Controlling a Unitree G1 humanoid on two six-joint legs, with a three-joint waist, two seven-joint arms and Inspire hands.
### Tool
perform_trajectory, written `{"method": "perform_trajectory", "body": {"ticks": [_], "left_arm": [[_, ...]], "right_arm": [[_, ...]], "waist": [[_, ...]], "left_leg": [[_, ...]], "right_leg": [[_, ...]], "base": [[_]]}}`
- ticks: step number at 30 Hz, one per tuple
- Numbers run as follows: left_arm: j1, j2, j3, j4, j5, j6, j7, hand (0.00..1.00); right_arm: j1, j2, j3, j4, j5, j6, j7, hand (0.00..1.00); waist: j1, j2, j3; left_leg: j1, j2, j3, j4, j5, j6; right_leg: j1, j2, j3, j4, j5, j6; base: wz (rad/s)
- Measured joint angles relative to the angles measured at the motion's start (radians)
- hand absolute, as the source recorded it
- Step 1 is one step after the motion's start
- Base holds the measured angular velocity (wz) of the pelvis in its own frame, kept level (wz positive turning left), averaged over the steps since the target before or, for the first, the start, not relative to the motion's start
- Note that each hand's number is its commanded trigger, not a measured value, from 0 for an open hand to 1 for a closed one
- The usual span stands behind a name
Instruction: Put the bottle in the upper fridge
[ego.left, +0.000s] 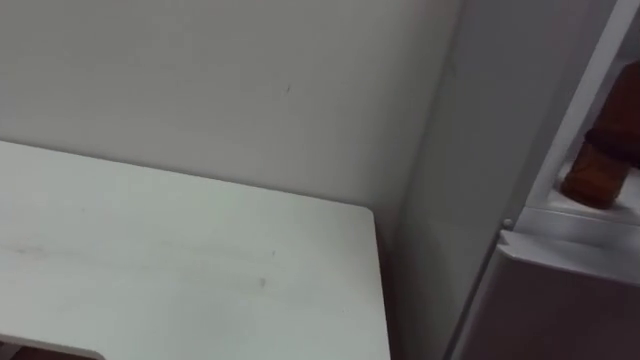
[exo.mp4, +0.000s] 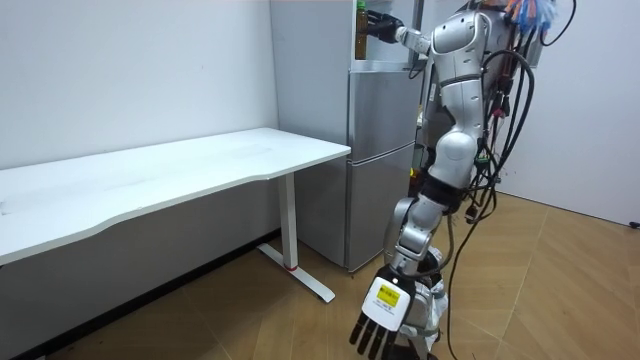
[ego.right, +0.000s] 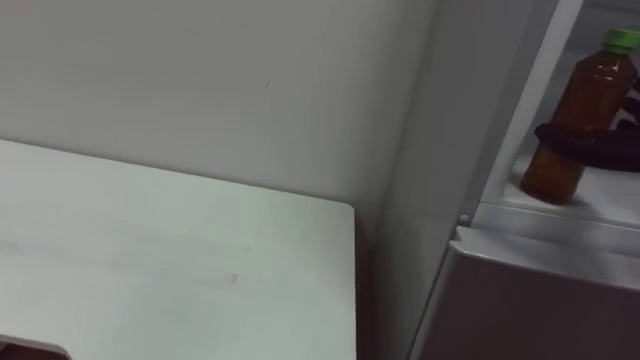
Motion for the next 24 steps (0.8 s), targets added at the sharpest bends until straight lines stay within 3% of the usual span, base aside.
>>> {"method": "perform_trajectory", "body": {"ticks": [3, 13, 24], "left_arm": [[0.000, 0.000, 0.000, 0.000, 0.000, 0.000, 0.001, 0.00], [0.003, -0.006, 0.001, 0.001, -0.001, -0.016, 0.002, 0.00], [0.015, -0.029, 0.001, 0.029, -0.010, -0.032, 0.016, 0.00]], "right_arm": [[0.003, 0.000, -0.014, -0.008, -0.015, 0.000, -0.001, 0.00], [0.168, 0.000, -0.112, -0.223, -0.075, 0.000, -0.011, 0.00], [0.212, 0.001, -0.145, -0.408, -0.075, -0.002, -0.067, 0.00]], "waist": [[-0.005, -0.001, -0.0008], [-0.020, 0.007, -0.0022], [-0.021, 0.020, -0.0014]], "left_leg": [[0.000, 0.000, 0.004, -0.001, 0.000, 0.000], [0.002, 0.001, 0.018, -0.005, 0.000, 0.000], [0.003, 0.010, 0.049, -0.008, -0.003, -0.004]], "right_leg": [[0.000, 0.000, 0.003, 0.000, 0.000, 0.000], [-0.005, 0.002, 0.021, 0.000, 0.002, 0.000], [-0.016, 0.011, 0.046, 0.000, 0.012, -0.004]], "base": [[-0.03], [-0.04], [-0.08]]}}
